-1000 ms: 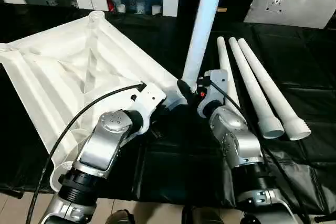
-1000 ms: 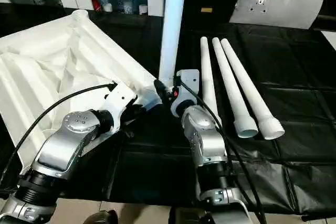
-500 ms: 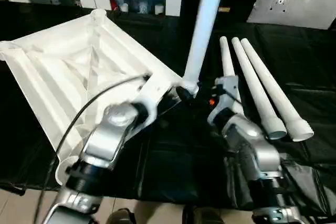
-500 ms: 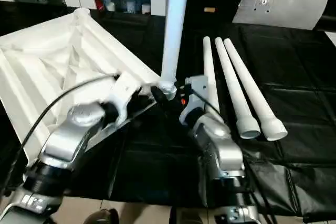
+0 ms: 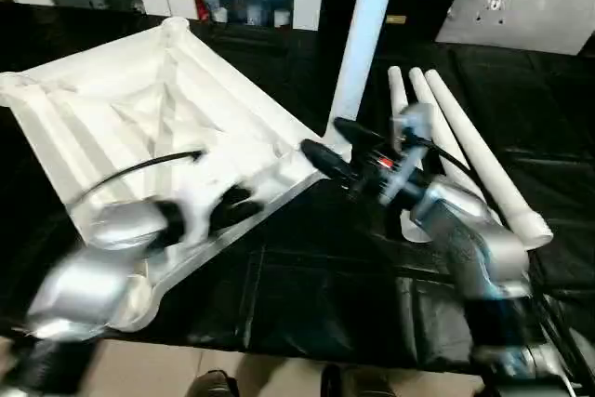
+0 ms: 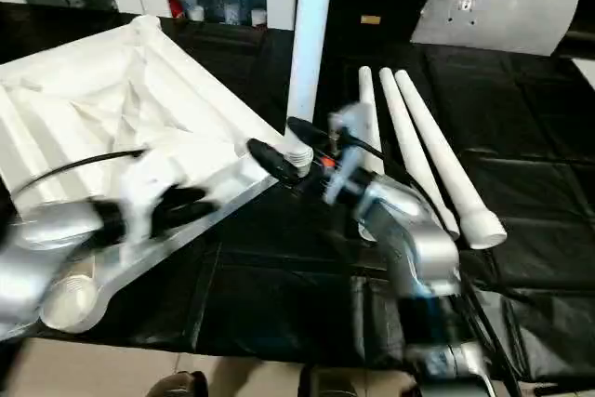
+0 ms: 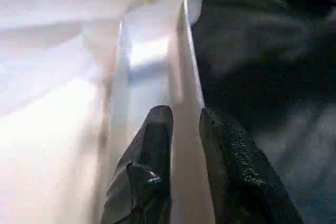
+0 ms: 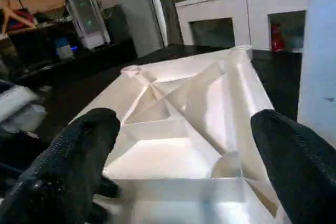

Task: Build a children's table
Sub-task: Rotate table base

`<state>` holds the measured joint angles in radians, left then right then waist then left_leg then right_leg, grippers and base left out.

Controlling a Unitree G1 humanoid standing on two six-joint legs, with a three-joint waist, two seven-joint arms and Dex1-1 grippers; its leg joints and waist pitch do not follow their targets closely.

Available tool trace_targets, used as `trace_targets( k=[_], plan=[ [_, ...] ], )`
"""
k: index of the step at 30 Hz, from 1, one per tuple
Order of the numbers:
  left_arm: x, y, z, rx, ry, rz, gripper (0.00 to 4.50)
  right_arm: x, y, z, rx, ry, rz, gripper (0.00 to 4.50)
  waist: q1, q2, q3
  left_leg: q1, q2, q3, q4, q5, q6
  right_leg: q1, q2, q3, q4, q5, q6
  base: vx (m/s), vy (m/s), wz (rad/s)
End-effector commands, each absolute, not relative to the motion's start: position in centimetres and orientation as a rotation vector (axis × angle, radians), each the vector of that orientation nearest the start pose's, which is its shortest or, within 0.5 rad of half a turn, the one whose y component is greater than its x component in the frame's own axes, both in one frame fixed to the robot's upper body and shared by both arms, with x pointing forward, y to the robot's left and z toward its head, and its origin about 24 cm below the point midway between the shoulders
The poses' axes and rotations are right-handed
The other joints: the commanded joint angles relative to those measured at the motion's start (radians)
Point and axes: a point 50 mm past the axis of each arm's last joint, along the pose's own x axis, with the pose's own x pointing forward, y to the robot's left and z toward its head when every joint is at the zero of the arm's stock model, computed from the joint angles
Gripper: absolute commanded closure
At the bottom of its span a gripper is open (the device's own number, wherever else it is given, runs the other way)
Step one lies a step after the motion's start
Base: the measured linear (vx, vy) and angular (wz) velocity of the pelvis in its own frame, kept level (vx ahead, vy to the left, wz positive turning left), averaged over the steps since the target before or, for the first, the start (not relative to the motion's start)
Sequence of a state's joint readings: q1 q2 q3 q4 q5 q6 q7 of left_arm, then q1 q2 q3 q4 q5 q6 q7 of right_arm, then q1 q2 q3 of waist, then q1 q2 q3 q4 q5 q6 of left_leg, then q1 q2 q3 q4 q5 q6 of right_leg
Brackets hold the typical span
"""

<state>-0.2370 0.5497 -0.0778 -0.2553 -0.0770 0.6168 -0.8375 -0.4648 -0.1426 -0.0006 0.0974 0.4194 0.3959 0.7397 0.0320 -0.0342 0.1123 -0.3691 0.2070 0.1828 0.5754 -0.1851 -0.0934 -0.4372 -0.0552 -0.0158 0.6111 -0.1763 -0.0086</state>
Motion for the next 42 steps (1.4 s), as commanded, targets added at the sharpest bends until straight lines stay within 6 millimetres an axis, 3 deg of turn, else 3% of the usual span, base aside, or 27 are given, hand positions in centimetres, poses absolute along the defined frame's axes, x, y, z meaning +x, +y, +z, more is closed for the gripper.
trace_targets(
  k=[1, 5, 8, 10, 12, 15, 16, 18, 21, 22, 24, 27, 30, 36, 42],
  plan=[
    [25.3, 18.7, 12.1, 0.417, 0.34, -0.882, 3.45, 32.5, -10.5, 12.4, 0.209, -0.033, 0.911, 0.0, -0.001, 0.012, -0.069, 0.017, 0.013, 0.005, -0.057, -0.121, 0.036, 0.053, -0.046, 0.031, -0.06, -0.132, -0.224, 0.0, 0.0, 0.0],
    [24.7, 19.2, 12.4, 0.426, 0.356, -0.898, 3.45, 33.5, -10.6, 12.6, 0.193, -0.044, 0.88, 0.0, 0.001, 0.012, -0.066, 0.016, 0.01, 0.007, -0.058, -0.13, 0.028, 0.053, -0.045, 0.031, -0.059, -0.134, -0.228, 0.0, 0.0, 0.0],
    [24.6, 20.6, 13.0, 0.479, 0.371, -0.848, 3.45, 36.3, -11.8, 13.0, 0.131, -0.06, 0.707, 0.0, -0.002, 0.011, -0.066, 0.012, 0.007, 0.007, -0.057, -0.121, 0.02, 0.054, -0.046, 0.031, -0.056, -0.132, -0.23, 0.0, 0.0, 0.0],
    [24.6, 20.9, 13.1, 0.496, 0.375, -0.836, 3.45, 36.8, -12.1, 13.0, 0.088, -0.057, 0.659, 0.0, 0.0, 0.011, -0.063, 0.016, 0.007, 0.009, -0.055, -0.148, 0.01, 0.051, -0.046, 0.033, -0.061, -0.175, -0.22, 0.0, 0.0, 0.0],
    [24.7, 21.3, 13.4, 0.524, 0.375, -0.817, 3.45, 37.0, -12.1, 12.9, 0.036, -0.048, 0.654, 0.0, 0.004, 0.01, -0.064, 0.015, 0.006, 0.009, -0.055, -0.135, 0.008, 0.054, -0.043, 0.033, -0.057, -0.156, -0.211, 0.0, 0.0, 0.0],
    [24.8, 21.9, 13.9, 0.553, 0.388, -0.803, 3.45, 36.4, -11.4, 12.6, 0.036, -0.044, 0.719, 0.0, 0.004, 0.007, -0.067, 0.009, 0.005, 0.007, -0.054, -0.098, 0.023, 0.06, -0.04, 0.032, -0.047, -0.081, -0.209, 0.0, 0.0, 0.0],
    [24.9, 22.7, 14.2, 0.607, 0.414, -0.794, 3.15, 35.3, -10.5, 12.1, 0.03, -0.033, 0.802, 0.0, 0.003, 0.004, -0.066, 0.007, 0.004, 0.006, -0.053, -0.089, 0.032, 0.062, -0.04, 0.032, -0.048, -0.065, -0.211, 0.0, 0.0, 0.0],
    [24.8, 23.4, 14.6, 0.647, 0.444, -0.81, 3.09, 34.0, -9.6, 11.1, 0.015, -0.01, 0.879, 0.0, 0.002, 0.006, -0.066, 0.007, 0.005, 0.005, -0.054, -0.077, 0.045, 0.062, -0.04, 0.031, -0.045, -0.045, -0.205, 0.0, 0.0, 0.0],
    [24.8, 23.9, 15.0, 0.685, 0.454, -0.822, 2.88, 33.1, -9.3, 10.2, -0.004, 0.013, 0.92, 0.0, -0.001, 0.006, -0.064, 0.01, 0.008, 0.005, -0.056, -0.103, 0.032, 0.059, -0.043, 0.032, -0.051, -0.083, -0.22, 0.0, 0.0, 0.0],
    [24.9, 24.4, 15.2, 0.728, 0.471, -0.828, 2.64, 32.3, -9.1, 9.4, -0.028, 0.043, 0.951, 0.0, 0.0, 0.007, -0.059, 0.012, 0.009, 0.006, -0.058, -0.122, 0.028, 0.055, -0.042, 0.033, -0.054, -0.108, -0.214, 0.0, 0.0, 0.0],
    [25.0, 25.0, 15.4, 0.783, 0.503, -0.844, 2.61, 31.4, -9.2, 8.4, -0.057, 0.089, 0.971, 0.0, 0.003, 0.008, -0.054, 0.014, 0.008, 0.004, -0.062, -0.156, 0.023, 0.052, -0.041, 0.033, -0.062, -0.164, -0.191, 0.0, 0.0, 0.0],
    [25.1, 25.4, 15.7, 0.829, 0.531, -0.899, 2.21, 30.6, -9.7, 7.8, -0.087, 0.131, 0.979, 0.0, 0.001, 0.01, -0.052, 0.018, 0.01, 0.003, -0.066, -0.194, 0.001, 0.048, -0.043, 0.036, -0.066, -0.219, -0.18, 0.0, 0.0, 0.0],
    [25.1, 25.8, 15.8, 0.863, 0.565, -0.957, 2.21, 30.2, -10.1, 7.6, -0.104, 0.15, 0.976, 0.0, 0.003, 0.008, -0.053, 0.018, 0.01, 0.001, -0.067, -0.201, -0.008, 0.048, -0.045, 0.036, -0.065, -0.221, -0.179, 0.0, 0.0, 0.0],
    [25.5, 25.9, 15.5, 0.958, 0.585, -1.038, 2.21, 29.8, -10.2, 7.1, -0.128, 0.176, 0.959, 0.0, 0.001, 0.01, -0.056, 0.014, 0.008, 0.003, -0.063, -0.152, -0.009, 0.053, -0.044, 0.036, -0.054, -0.12, -0.199, 0.0, 0.0, 0.0],
    [25.1, 27.2, 14.9, 1.049, 0.667, -1.091, 2.21, 29.1, -9.6, 7.1, -0.129, 0.186, 0.972, 0.0, -0.001, 0.012, -0.053, 0.016, 0.009, 0.002, -0.066, -0.178, -0.014, 0.053, -0.045, 0.037, -0.057, -0.144, -0.192, 0.0, 0.0, 0.0]
  ],
)
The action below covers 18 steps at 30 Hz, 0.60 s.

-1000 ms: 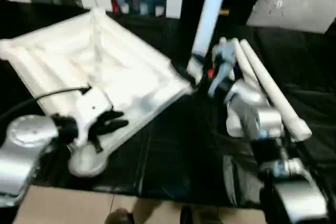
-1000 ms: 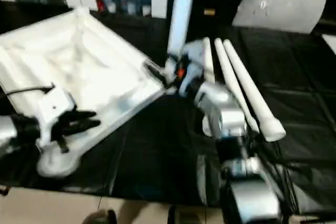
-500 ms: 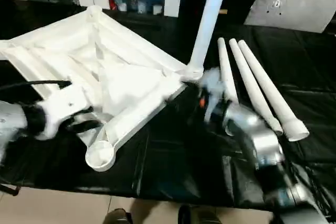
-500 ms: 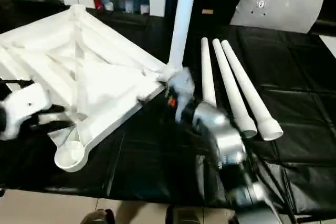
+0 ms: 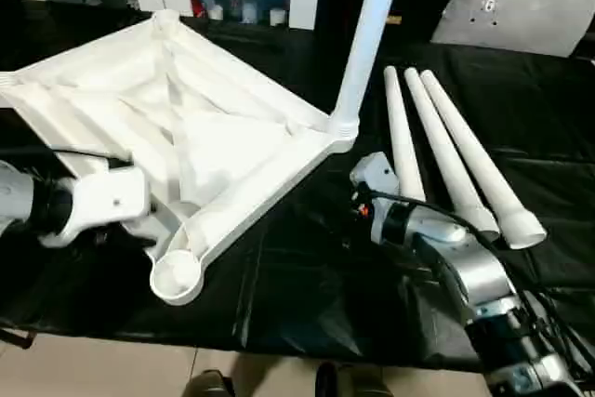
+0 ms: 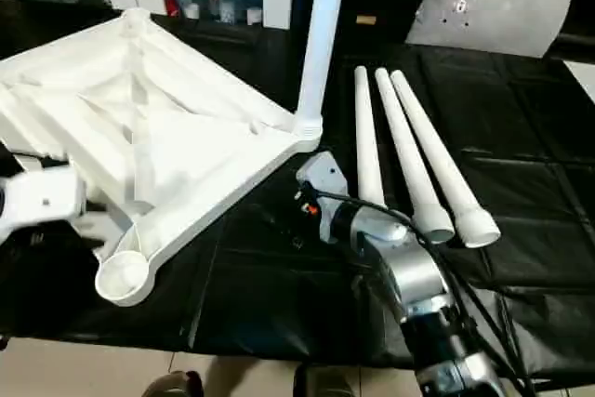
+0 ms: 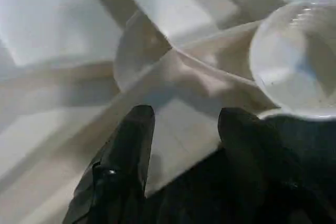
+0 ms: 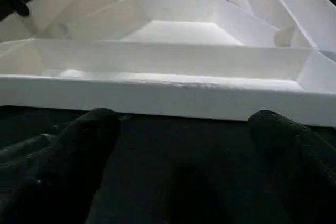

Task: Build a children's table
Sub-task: Rotate table base

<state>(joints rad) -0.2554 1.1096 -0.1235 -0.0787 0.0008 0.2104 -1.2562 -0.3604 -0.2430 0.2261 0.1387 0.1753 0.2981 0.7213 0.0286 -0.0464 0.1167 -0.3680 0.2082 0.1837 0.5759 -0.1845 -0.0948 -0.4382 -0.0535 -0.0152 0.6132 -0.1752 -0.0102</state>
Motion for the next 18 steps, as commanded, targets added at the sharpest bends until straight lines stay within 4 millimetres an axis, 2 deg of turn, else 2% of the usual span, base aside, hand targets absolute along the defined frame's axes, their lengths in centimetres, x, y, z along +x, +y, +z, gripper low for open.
trace_targets(
  k=[1, 5, 8, 12, 17, 18],
  plan=[
    [25.0, 27.3, 15.0, 1.052, 0.668, -1.093, 2.21, 29.0, -9.6, 7.1, -0.129, 0.185, 0.974, 0.0, 0.002, 0.024, -0.056, 0.015, 0.009, 0.001, -0.068, -0.184, -0.015, 0.053, -0.047, 0.036, -0.059, -0.146, -0.19, 0.0, 0.0, 0.0],
    [25.4, 27.6, 15.9, 1.015, 0.614, -1.048, 2.21, 28.8, -9.8, 7.4, -0.127, 0.176, 0.993, 0.0, 0.002, 0.028, -0.056, 0.019, 0.01, 0.002, -0.068, -0.199, -0.022, 0.05, -0.047, 0.036, -0.058, -0.152, -0.199, 0.0, 0.0, 0.0],
    [25.4, 28.1, 16.4, 1.02, 0.615, -1.042, 2.21, 28.4, -9.8, 7.6, -0.128, 0.172, 1.026, 0.0, 0.004, 0.027, -0.055, 0.018, 0.01, 0.002, -0.068, -0.193, -0.02, 0.052, -0.046, 0.036, -0.057, -0.137, -0.199, 0.0, 0.0, 0.0],
    [25.0, 28.5, 16.2, 1.041, 0.672, -1.081, 2.21, 27.8, -9.5, 7.6, -0.141, 0.181, 1.083, 0.0, 0.006, 0.027, -0.054, 0.018, 0.011, 0.0, -0.069, -0.197, -0.012, 0.051, -0.047, 0.036, -0.058, -0.136, -0.194, 0.0, 0.0, 0.0],
    [25.0, 28.8, 15.3, 1.054, 0.692, -1.095, 2.21, 27.5, -9.1, 7.7, -0.145, 0.179, 1.112, 0.0, 0.005, 0.029, -0.051, 0.019, 0.011, 0.0, -0.071, -0.221, -0.021, 0.048, -0.049, 0.037, -0.061, -0.173, -0.192, 0.0, 0.0, 0.0],
    [25.1, 28.8, 15.0, 1.076, 0.693, -1.095, 2.21, 27.4, -9.1, 7.7, -0.146, 0.178, 1.12, 0.0, 0.007, 0.033, -0.051, 0.019, 0.011, -0.001, -0.071, -0.218, -0.021, 0.048, -0.049, 0.037, -0.061, -0.166, -0.192, 0.0, 0.0, 0.0]
  ],
)
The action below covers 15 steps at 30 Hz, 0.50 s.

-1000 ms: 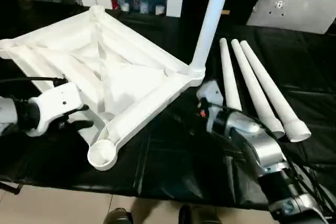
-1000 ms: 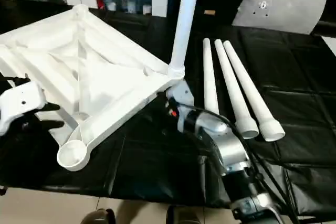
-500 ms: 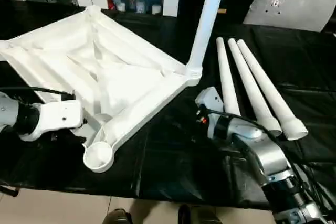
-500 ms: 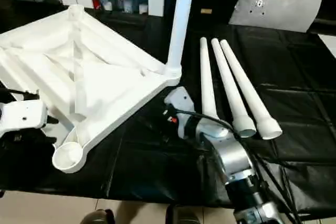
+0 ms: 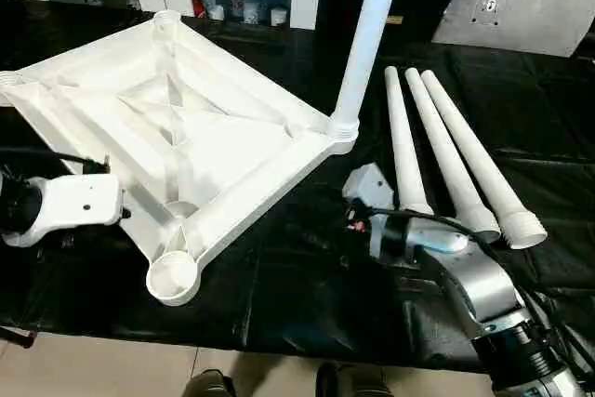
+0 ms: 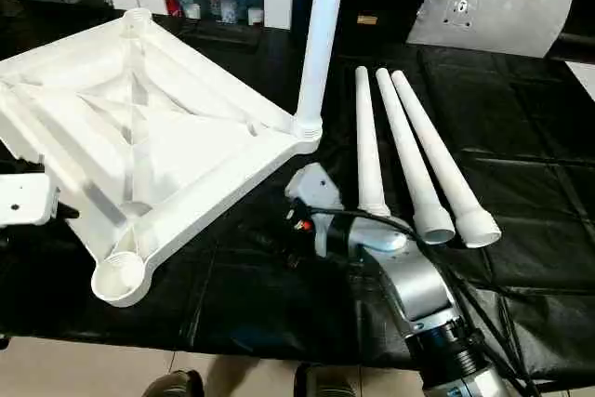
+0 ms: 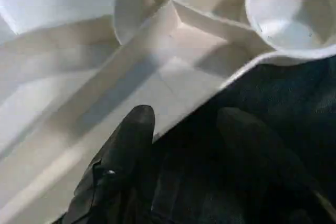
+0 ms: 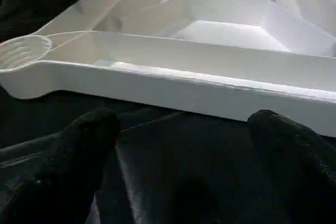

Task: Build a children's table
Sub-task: Rotate table base

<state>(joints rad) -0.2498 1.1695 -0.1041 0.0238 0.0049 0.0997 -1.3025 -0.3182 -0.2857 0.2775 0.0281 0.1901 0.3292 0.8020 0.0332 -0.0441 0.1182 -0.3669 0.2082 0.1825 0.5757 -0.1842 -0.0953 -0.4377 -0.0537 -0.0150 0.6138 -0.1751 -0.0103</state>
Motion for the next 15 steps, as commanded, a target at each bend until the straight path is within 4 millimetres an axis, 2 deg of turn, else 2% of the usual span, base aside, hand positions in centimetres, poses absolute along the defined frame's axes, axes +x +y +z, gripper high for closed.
trace_targets(
  k=[1, 5, 8, 12, 14, 15],
  plan=[
    [25.2, 28.8, 14.8, 1.092, 0.693, -1.095, 2.21, 27.3, -9.0, 7.7, -0.146, 0.178, 1.125, 0.0, 0.003, 0.028, -0.052, 0.018, 0.011, -0.001, -0.071, -0.218, -0.02, 0.049, -0.048, 0.036, -0.061, -0.158, -0.19, 0.0, 0.0, 0.0],
    [26.0, 28.2, 14.0, 1.113, 0.615, -1.119, 2.21, 27.1, -9.0, 7.7, -0.145, 0.18, 1.129, 0.0, 0.005, 0.034, -0.055, 0.022, 0.011, 0.0, -0.069, -0.218, -0.027, 0.048, -0.049, 0.036, -0.058, -0.136, -0.199, 0.0, 0.0, 0.0],
    [26.0, 27.8, 13.5, 1.1, 0.614, -1.149, 2.21, 27.1, -8.9, 7.7, -0.145, 0.181, 1.131, 0.0, 0.005, 0.033, -0.055, 0.018, 0.01, -0.001, -0.069, -0.198, -0.026, 0.052, -0.049, 0.036, -0.054, -0.101, -0.208, 0.0, 0.0, 0.0],
    [26.0, 27.4, 12.2, 1.094, 0.66, -1.197, 2.21, 26.8, -8.8, 7.6, -0.147, 0.186, 1.136, 0.0, 0.005, 0.033, -0.054, 0.019, 0.011, 0.0, -0.069, -0.202, -0.024, 0.052, -0.049, 0.036, -0.056, -0.11, -0.207, 0.0, 0.0, 0.0],
    [26.2, 27.4, 12.0, 1.086, 0.673, -1.195, 2.58, 26.8, -8.9, 7.6, -0.15, 0.187, 1.136, 0.0, 0.005, 0.035, -0.055, 0.018, 0.01, -0.002, -0.069, -0.207, -0.029, 0.054, -0.049, 0.036, -0.056, -0.115, -0.208, 0.0, 0.0, 0.0],
    [26.2, 27.4, 12.0, 1.086, 0.673, -1.195, 2.58, 26.8, -8.9, 7.6, -0.15, 0.187, 1.136, 0.0, 0.005, 0.033, -0.055, 0.019, 0.01, -0.001, -0.07, -0.208, -0.028, 0.054, -0.05, 0.036, -0.058, -0.119, -0.206, 0.0, 0.0, 0.0]
  ],
)
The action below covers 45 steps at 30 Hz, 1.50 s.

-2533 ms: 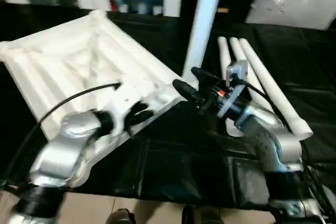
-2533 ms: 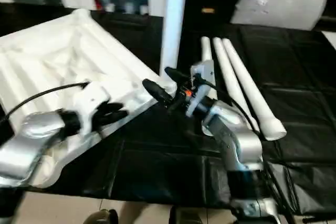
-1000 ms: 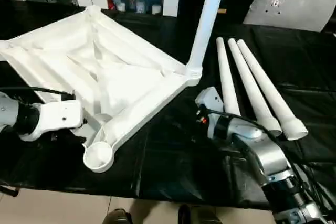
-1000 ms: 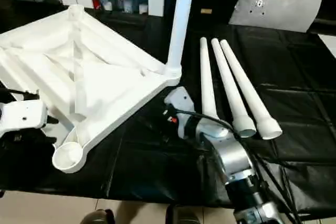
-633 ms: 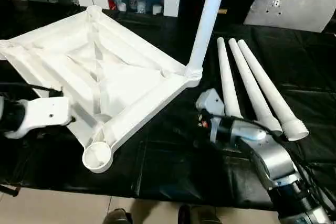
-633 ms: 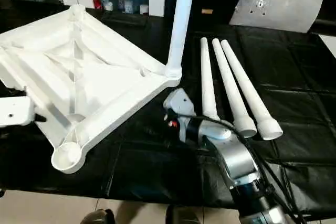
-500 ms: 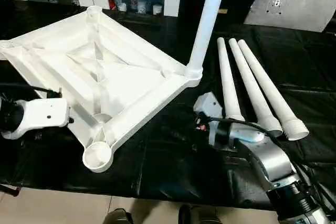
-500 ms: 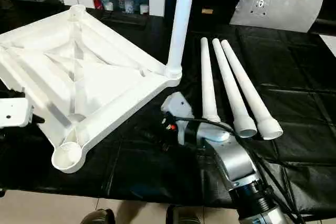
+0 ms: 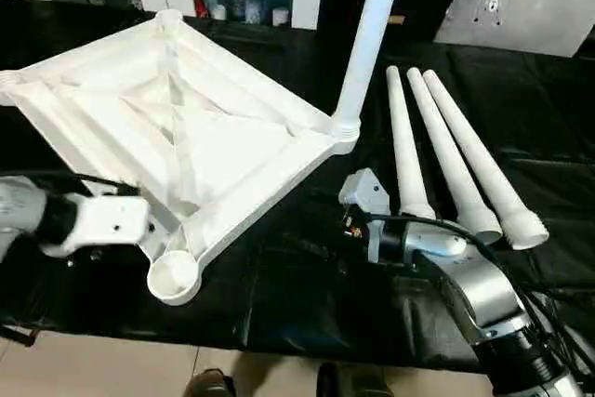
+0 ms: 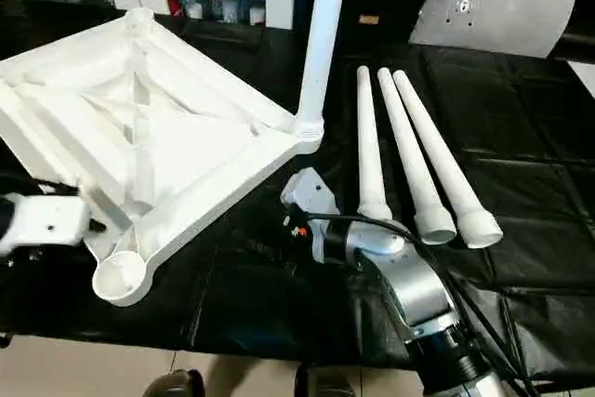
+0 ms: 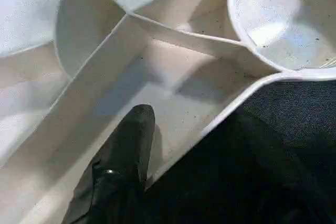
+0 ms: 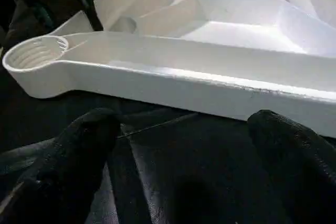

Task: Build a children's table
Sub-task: Rotate table base

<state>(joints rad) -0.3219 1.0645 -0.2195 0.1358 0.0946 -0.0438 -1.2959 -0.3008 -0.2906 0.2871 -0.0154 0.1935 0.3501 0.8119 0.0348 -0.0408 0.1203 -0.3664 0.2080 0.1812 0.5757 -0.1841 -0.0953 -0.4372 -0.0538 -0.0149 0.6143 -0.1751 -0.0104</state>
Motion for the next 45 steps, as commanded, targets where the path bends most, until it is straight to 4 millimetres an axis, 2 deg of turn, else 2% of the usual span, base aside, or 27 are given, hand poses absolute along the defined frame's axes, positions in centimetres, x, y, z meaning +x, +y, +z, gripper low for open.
trace_targets(
  k=[1, 2, 5, 7, 8, 10, 12, 13, 14, 17, 18, 19, 22, 23, 26, 27, 28, 32, 36, 38, 45],
  plan=[
    [26.3, 27.4, 11.9, 1.081, 0.681, -1.192, 2.7, 26.7, -9.0, 7.6, -0.151, 0.188, 1.136, 0.0, 0.002, 0.029, -0.056, 0.017, 0.01, 0.0, -0.069, -0.209, -0.028, 0.053, -0.05, 0.036, -0.057, -0.124, -0.204, 0.0, 0.0, 0.0],
    [26.5, 27.0, 11.9, 1.061, 0.692, -1.206, 2.7, 26.7, -9.1, 7.7, -0.155, 0.187, 1.135, 0.0, 0.003, 0.032, -0.059, 0.019, 0.011, 0.0, -0.069, -0.209, -0.028, 0.054, -0.05, 0.037, -0.057, -0.127, -0.205, 0.0, 0.0, 0.0],
    [26.7, 26.4, 11.9, 1.037, 0.672, -1.226, 2.92, 26.6, -9.2, 7.8, -0.158, 0.187, 1.137, 0.0, 0.003, 0.033, -0.06, 0.019, 0.01, 0.0, -0.067, -0.199, -0.03, 0.055, -0.05, 0.036, -0.056, -0.117, -0.215, 0.0, 0.0, 0.0],
    [26.8, 25.8, 11.8, 1.01, 0.663, -1.241, 3.04, 26.6, -9.2, 7.9, -0.158, 0.187, 1.144, 0.0, 0.003, 0.041, -0.063, 0.019, 0.01, 0.0, -0.066, -0.19, -0.031, 0.057, -0.05, 0.036, -0.053, -0.092, -0.225, 0.0, 0.0, 0.0],
    [26.8, 25.8, 11.8, 1.01, 0.663, -1.241, 3.04, 26.6, -9.2, 7.9, -0.158, 0.187, 1.144, 0.0, 0.002, 0.038, -0.063, 0.018, 0.01, 0.001, -0.066, -0.184, -0.03, 0.058, -0.049, 0.035, -0.053, -0.081, -0.228, 0.0, 0.0, 0.0],
    [27.1, 24.7, 11.4, 0.938, 0.65, -1.255, 3.19, 25.8, -9.3, 8.1, -0.146, 0.206, 1.211, 0.0, 0.003, 0.04, -0.067, 0.016, 0.007, 0.001, -0.063, -0.169, -0.024, 0.063, -0.049, 0.036, -0.049, -0.053, -0.238, 0.0, 0.0, 0.0],
    [27.1, 24.3, 11.3, 0.915, 0.646, -1.263, 3.33, 25.5, -9.3, 8.1, -0.142, 0.216, 1.24, 0.0, 0.004, 0.038, -0.067, 0.013, 0.008, 0.002, -0.061, -0.151, -0.011, 0.067, -0.049, 0.036, -0.046, -0.024, -0.246, 0.0, 0.0, 0.0],
    [27.4, 23.5, 11.0, 0.87, 0.63, -1.258, 3.37, 24.7, -9.5, 8.2, -0.144, 0.243, 1.298, 0.0, 0.004, 0.038, -0.069, 0.01, 0.007, 0.001, -0.06, -0.149, -0.006, 0.07, -0.05, 0.036, -0.047, -0.03, -0.247, 0.0, 0.0, 0.0],
    [27.5, 23.3, 10.9, 0.86, 0.627, -1.258, 3.41, 24.6, -9.6, 8.2, -0.144, 0.248, 1.31, 0.0, 0.006, 0.039, -0.067, 0.015, 0.009, 0.002, -0.06, -0.157, -0.001, 0.067, -0.049, 0.036, -0.051, -0.047, -0.246, 0.0, 0.0, 0.0],
    [27.9, 22.3, 10.5, 0.813, 0.602, -1.251, 3.5, 24.0, -9.9, 8.4, -0.143, 0.276, 1.359, 0.0, 0.007, 0.04, -0.068, 0.014, 0.01, 0.001, -0.059, -0.171, 0.004, 0.068, -0.051, 0.037, -0.056, -0.088, -0.244, 0.0, 0.0, 0.0],
    [28.3, 21.5, 10.1, 0.78, 0.586, -1.231, 3.62, 23.7, -10.1, 8.7, -0.139, 0.285, 1.389, 0.0, 0.006, 0.039, -0.068, 0.011, 0.008, 0.0, -0.059, -0.176, 0.003, 0.069, -0.052, 0.036, -0.057, -0.106, -0.243, 0.0, 0.0, 0.0],
    [28.4, 21.3, 10.1, 0.769, 0.58, -1.226, 3.68, 23.6, -10.2, 8.8, -0.14, 0.286, 1.391, 0.0, 0.006, 0.039, -0.068, 0.014, 0.01, 0.001, -0.058, -0.188, 0.003, 0.067, -0.052, 0.037, -0.06, -0.128, -0.241, 0.0, 0.0, 0.0],
    [28.8, 20.2, 9.7, 0.728, 0.562, -1.201, 3.8, 23.8, -10.3, 9.0, -0.15, 0.28, 1.381, 0.0, 0.006, 0.039, -0.069, 0.01, 0.009, -0.001, -0.057, -0.192, 0.0, 0.067, -0.053, 0.036, -0.063, -0.161, -0.231, 0.0, 0.0, 0.0],
    [28.9, 20.0, 9.5, 0.714, 0.568, -1.186, 3.85, 23.9, -10.4, 9.1, -0.153, 0.279, 1.371, 0.0, 0.006, 0.044, -0.07, 0.009, 0.008, -0.003, -0.057, -0.193, -0.002, 0.067, -0.053, 0.036, -0.063, -0.169, -0.228, 0.0, 0.0, 0.0],
    [29.2, 19.4, 8.9, 0.665, 0.584, -1.117, 3.97, 24.1, -10.5, 9.3, -0.154, 0.271, 1.343, 0.0, 0.003, 0.039, -0.07, 0.009, 0.007, -0.002, -0.055, -0.192, 0.0, 0.067, -0.051, 0.036, -0.066, -0.179, -0.223, 0.0, 0.0, 0.0],
    [29.2, 19.4, 8.9, 0.664, 0.584, -1.115, 4.0, 24.1, -10.5, 9.3, -0.154, 0.271, 1.342, 0.0, 0.004, 0.045, -0.071, 0.009, 0.007, -0.003, -0.055, -0.188, -0.001, 0.067, -0.051, 0.036, -0.064, -0.176, -0.224, 0.0, 0.0, 0.0],
    [29.5, 18.9, 8.7, 0.633, 0.577, -1.07, 4.02, 24.3, -10.5, 9.4, -0.152, 0.265, 1.322, 0.0, 0.003, 0.042, -0.071, 0.007, 0.006, -0.003, -0.053, -0.185, 0.002, 0.067, -0.049, 0.036, -0.065, -0.171, -0.224, 0.0, 0.0, 0.0],
    [29.9, 17.9, 8.2, 0.592, 0.578, -1.007, 4.08, 24.9, -10.6, 9.6, -0.148, 0.256, 1.256, 0.0, 0.001, 0.041, -0.072, 0.004, 0.004, -0.004, -0.053, -0.192, 0.003, 0.067, -0.049, 0.036, -0.071, -0.222, -0.205, 0.0, 0.0, 0.0],
    [30.5, 16.8, 7.9, 0.554, 0.581, -0.943, 4.16, 26.5, -11.2, 9.6, -0.148, 0.253, 1.083, 0.0, -0.001, 0.04, -0.073, 0.001, 0.001, -0.005, -0.052, -0.184, 0.004, 0.067, -0.049, 0.034, -0.077, -0.27, -0.184, 0.0, 0.0, 0.0],
    [30.5, 16.4, 8.0, 0.548, 0.568, -0.954, 4.22, 27.1, -11.3, 9.7, -0.143, 0.252, 1.022, 0.0, -0.004, 0.04, -0.073, 0.003, 0.0, -0.005, -0.052, -0.186, 0.001, 0.062, -0.047, 0.033, -0.081, -0.292, -0.175, 0.0, 0.0, 0.0],
    [30.2, 15.2, 8.3, 0.615, 0.47, -1.058, 4.44, 29.7, -11.7, 10.1, -0.051, 0.262, 0.732, 0.0, -0.006, 0.041, -0.082, 0.004, 0.0, -0.004, -0.051, -0.143, 0.003, 0.064, -0.044, 0.032, -0.069, -0.164, -0.202, 0.0, 0.0, 0.0]
  ],
)
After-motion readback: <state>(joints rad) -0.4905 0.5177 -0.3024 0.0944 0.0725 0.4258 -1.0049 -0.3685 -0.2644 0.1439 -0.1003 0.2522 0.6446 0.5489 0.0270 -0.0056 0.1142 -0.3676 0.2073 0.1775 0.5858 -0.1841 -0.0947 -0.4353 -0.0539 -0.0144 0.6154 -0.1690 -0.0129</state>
